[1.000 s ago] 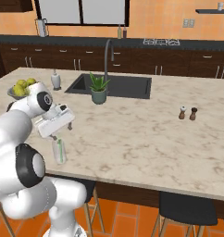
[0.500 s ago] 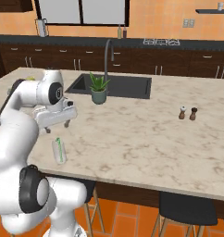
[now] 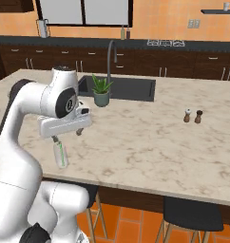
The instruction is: Take a straw from the drawer in front and place it inside the glass cup on the dining counter.
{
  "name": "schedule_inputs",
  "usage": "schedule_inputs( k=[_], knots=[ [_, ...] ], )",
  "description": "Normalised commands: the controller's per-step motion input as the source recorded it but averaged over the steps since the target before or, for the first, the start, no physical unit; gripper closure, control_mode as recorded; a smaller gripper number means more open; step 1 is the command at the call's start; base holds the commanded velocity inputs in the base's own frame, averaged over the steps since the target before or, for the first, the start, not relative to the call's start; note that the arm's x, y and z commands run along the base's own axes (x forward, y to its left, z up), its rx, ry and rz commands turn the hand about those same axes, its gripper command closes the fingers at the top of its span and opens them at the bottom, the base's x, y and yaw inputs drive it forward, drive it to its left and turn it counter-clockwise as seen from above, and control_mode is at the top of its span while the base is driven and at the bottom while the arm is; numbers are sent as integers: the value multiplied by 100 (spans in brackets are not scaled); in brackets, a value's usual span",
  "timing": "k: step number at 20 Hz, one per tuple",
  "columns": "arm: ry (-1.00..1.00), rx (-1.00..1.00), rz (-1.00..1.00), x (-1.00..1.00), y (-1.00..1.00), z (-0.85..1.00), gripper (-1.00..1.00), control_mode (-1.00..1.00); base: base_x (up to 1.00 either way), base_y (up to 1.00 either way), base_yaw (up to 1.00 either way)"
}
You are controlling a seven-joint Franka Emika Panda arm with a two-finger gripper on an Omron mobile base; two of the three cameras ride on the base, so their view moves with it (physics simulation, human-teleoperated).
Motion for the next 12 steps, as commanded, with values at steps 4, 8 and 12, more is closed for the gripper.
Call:
schedule_inputs(
  k=[4,8,12],
  knots=[
    [-2,0,-22,-74,-100,2,-100,-100,0,0,0],
    [0,-2,-20,-41,-100,0,-100,-100,0,0,0],
    [0,-6,-21,-2,-99,-5,-100,-100,0,0,0]
  ],
)
